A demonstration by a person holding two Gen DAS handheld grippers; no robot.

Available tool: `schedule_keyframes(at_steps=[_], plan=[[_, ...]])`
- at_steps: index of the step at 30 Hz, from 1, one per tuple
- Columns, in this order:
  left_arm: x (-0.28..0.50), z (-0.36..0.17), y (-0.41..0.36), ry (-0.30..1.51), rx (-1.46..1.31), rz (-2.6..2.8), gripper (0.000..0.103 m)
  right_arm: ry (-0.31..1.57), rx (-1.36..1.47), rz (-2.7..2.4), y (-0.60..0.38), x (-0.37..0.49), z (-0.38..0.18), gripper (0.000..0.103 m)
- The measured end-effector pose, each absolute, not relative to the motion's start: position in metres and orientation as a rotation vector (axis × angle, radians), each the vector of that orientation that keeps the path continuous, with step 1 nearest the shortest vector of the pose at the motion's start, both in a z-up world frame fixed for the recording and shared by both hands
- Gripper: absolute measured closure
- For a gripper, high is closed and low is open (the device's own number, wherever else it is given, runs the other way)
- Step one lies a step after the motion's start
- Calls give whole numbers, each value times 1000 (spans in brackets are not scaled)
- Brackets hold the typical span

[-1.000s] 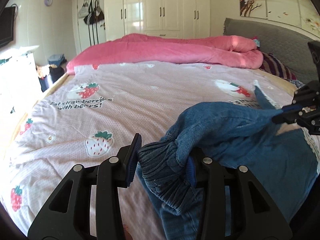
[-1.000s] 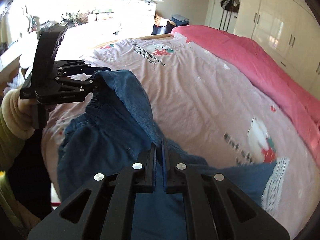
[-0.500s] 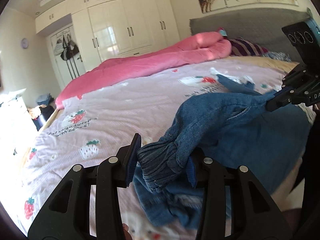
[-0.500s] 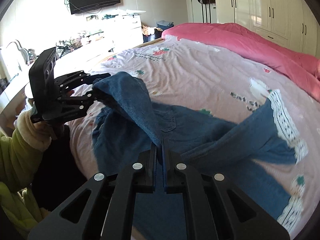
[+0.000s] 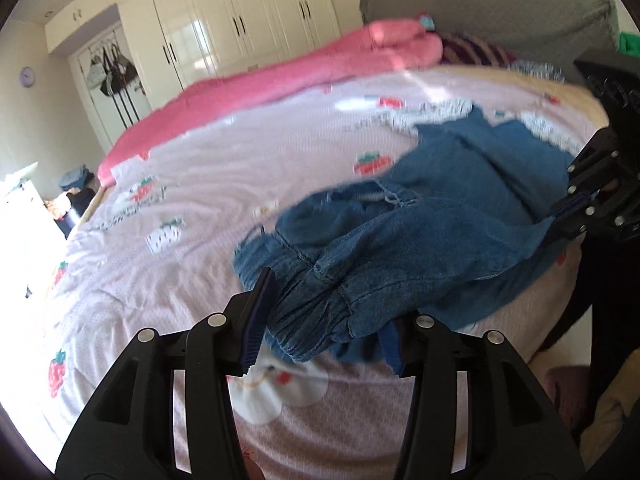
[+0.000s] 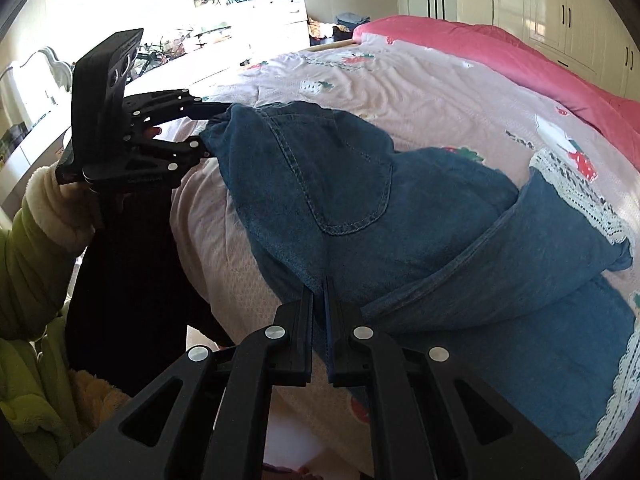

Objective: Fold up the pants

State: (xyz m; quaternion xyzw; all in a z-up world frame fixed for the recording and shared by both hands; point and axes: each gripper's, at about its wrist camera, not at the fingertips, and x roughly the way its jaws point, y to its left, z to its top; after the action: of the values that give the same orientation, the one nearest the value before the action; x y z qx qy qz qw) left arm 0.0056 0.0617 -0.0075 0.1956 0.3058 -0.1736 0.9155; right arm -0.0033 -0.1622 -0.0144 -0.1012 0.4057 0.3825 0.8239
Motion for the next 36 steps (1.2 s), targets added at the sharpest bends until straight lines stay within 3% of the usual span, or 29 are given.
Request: schedule_keyframes(at_steps=[16,24,31,33,36], plan=[[-3,-15,99,795,261,-244,44,935,-146,799,-153,0,-37,93],[-28,39,113,663,119,-240,38,954,-118,792,-154,4,-44,92],[-2,26,47,727,10,-469,38,938,-74,816,-167,-3,-31,83],[6,11,31,778,5,-509,46,917,-59,810,-178,-7,-22,82],[15,-12,16,850,66,-480,47,889,-22,780,-198,-10,-10,77]])
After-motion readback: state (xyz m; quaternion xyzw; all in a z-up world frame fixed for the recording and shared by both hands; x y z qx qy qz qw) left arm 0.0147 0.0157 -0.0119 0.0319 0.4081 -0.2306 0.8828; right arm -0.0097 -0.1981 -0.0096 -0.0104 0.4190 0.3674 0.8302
